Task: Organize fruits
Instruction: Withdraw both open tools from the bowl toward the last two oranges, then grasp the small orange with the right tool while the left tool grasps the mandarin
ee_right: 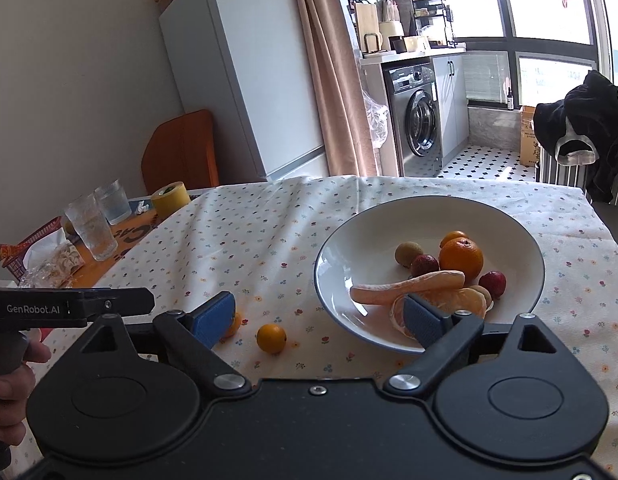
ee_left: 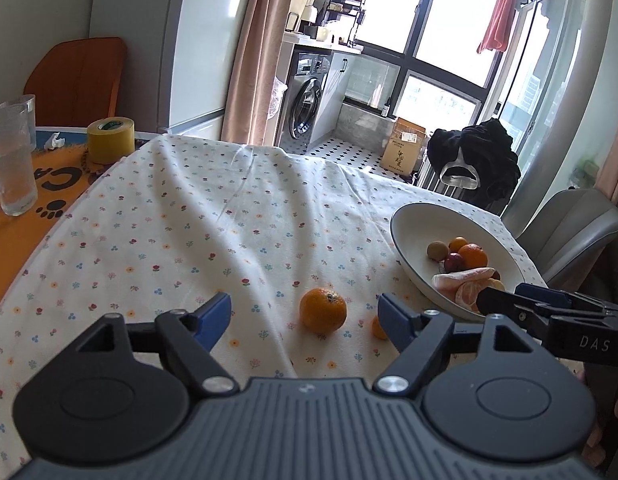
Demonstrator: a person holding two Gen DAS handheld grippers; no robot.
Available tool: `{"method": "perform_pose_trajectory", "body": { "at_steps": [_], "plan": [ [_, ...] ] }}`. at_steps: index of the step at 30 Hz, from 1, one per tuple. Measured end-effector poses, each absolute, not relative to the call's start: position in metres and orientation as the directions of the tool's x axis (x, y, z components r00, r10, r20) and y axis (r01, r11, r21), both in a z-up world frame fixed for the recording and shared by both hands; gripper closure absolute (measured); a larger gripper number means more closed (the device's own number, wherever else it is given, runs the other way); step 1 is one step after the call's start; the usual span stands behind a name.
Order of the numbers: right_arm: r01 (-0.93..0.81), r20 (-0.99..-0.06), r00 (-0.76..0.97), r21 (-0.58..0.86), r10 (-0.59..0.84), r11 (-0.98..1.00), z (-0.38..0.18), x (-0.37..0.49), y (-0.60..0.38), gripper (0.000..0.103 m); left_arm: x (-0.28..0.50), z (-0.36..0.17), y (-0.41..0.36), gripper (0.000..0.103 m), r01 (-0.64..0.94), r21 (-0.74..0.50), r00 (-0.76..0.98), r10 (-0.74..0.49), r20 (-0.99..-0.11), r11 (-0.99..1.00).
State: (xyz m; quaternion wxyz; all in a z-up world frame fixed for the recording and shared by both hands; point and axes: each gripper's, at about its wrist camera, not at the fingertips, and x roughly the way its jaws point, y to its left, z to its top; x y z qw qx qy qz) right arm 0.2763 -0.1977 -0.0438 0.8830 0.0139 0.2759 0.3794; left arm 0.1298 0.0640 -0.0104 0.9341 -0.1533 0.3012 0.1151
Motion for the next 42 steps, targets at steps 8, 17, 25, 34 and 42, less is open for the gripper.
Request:
{"method": "perform_pose_trajectory", "body": {
  "at_steps": [8,17,25,34,42],
  "plan": [
    [-0.678,-0.479,0.541,0.237,0.691,0.695,-0.043,0.261,-0.193,0.0,0.117,-0.012,0.064,0.004,-0.315,-0.208,0.801,0.142,-0.582,0.926],
    [-0.682,-0.502,0.52,0.243,0.691,0.69,-0.05,0.254,-0.189,0.0,0.11,-0.021,0.072,0.004,-0.327,-0.217,0.792,0.141,-0.594,0.92],
    [-0.694,-0.518,0.486,0.262,0.704,0.671,-0.056,0.258,-0.182,0.001,0.113,-0.027,0.081,0.004,-0.314,-0.236,0.789,0.115,-0.604,0.92],
    [-0.701,-0.567,0.463,0.235,0.681,0.673,-0.064,0.264,-0.161,0.027,0.119,-0.034,0.088,0.006,-0.282,-0.242,0.802,0.09,-0.591,0.928],
    [-0.715,-0.614,0.416,0.236,0.671,0.658,-0.075,0.277,-0.137,0.046,0.125,-0.03,0.093,0.011,-0.26,-0.255,0.816,0.07,-0.574,0.931]
  ]
}}
